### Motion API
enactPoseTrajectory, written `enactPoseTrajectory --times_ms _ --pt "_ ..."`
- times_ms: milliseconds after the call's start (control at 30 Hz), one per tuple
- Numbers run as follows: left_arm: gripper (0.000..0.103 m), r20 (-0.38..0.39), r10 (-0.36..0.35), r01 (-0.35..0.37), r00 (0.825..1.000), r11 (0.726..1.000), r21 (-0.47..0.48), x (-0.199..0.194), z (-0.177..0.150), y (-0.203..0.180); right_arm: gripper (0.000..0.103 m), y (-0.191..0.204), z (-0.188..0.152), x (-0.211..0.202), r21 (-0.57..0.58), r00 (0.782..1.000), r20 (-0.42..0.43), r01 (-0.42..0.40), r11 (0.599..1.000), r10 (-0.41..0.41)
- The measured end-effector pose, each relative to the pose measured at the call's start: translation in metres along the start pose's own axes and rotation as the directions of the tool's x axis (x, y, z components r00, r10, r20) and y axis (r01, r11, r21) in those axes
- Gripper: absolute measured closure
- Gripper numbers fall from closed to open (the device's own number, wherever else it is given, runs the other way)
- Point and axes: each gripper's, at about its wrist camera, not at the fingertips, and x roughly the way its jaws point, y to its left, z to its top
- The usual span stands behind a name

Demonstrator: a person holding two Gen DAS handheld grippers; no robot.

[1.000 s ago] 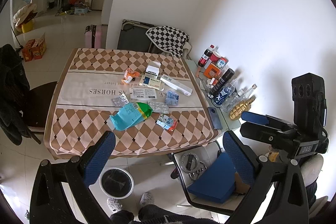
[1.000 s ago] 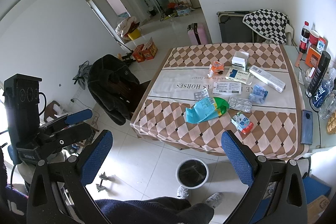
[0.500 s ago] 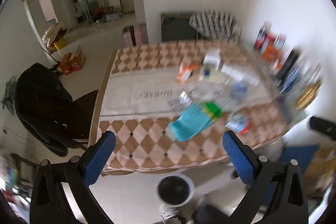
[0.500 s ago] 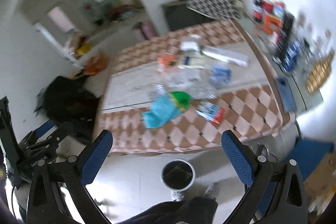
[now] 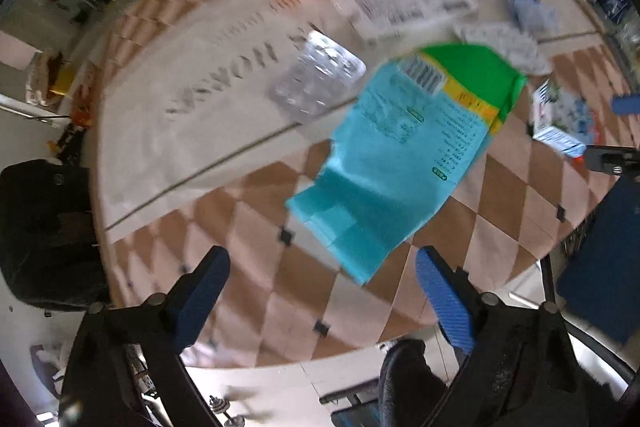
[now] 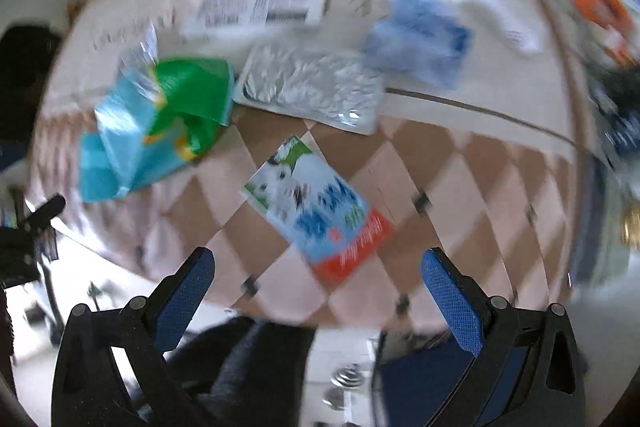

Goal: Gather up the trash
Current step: 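Reach the left gripper to the teal snack bag while the right gripper reaches the milk carton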

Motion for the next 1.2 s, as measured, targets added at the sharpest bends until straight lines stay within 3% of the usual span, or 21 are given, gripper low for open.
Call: enactPoseTrajectory --times_ms 133,233,267,300,367,433,633,733,1033,1100,1200 --pt "0.009 -0.039 -0.031 0.034 0.999 0.995 0.093 0.019 0.018 -0.023 0.001 0.004 0.015 0.033 -0.114 0.997 -0.075 0.011 0.993 -0.02" --pt "0.01 -0.071 -0.028 0.039 0.997 0.986 0.159 0.032 0.026 -0.042 0.031 -0.013 0.017 0.037 -0.093 0.997 -0.078 0.012 0.996 -0.019" --pt "0.011 -0.074 -0.027 0.04 0.997 0.984 0.175 0.034 0.029 -0.047 0.033 -0.026 0.018 0.036 -0.061 0.996 -0.08 0.02 0.998 -0.025" --pt "0.022 -0.072 -0.026 0.039 0.997 0.981 0.188 0.036 0.031 -0.052 0.033 -0.037 0.018 0.035 -0.03 0.996 -0.082 0.033 0.999 -0.035" --pt "0.031 -0.071 -0.028 0.041 0.997 0.98 0.195 0.034 0.036 -0.057 0.033 -0.066 0.017 0.031 0.049 0.997 -0.071 0.022 0.999 -0.019" --pt "0.066 -0.067 -0.089 0.1 0.994 0.978 0.181 0.027 0.04 -0.058 0.033 -0.087 0.017 0.032 0.106 0.997 -0.074 0.01 0.994 -0.002" --pt "0.092 -0.043 -0.091 0.098 0.995 0.978 0.187 0.011 0.047 -0.074 0.034 -0.117 0.014 0.04 0.165 0.997 -0.055 -0.04 0.985 0.05" --pt "0.101 -0.027 -0.096 0.099 0.995 0.981 0.164 0.002 0.044 -0.076 0.035 -0.122 0.012 0.02 0.179 0.996 -0.045 -0.072 0.981 0.082" --pt "0.102 0.079 -0.1 0.099 0.992 0.995 0.018 -0.061 0.032 -0.043 0.037 -0.126 -0.006 -0.006 0.225 0.989 0.02 -0.15 0.963 0.15" --pt "0.099 0.135 -0.16 0.168 0.978 0.985 -0.049 -0.082 0.028 -0.022 0.037 -0.117 -0.009 -0.011 0.231 0.986 0.029 -0.168 0.958 0.166" --pt "0.099 0.128 -0.23 0.242 0.965 0.966 -0.088 -0.079 0.042 -0.004 0.037 -0.115 -0.007 -0.014 0.254 0.981 0.038 -0.195 0.947 0.192"
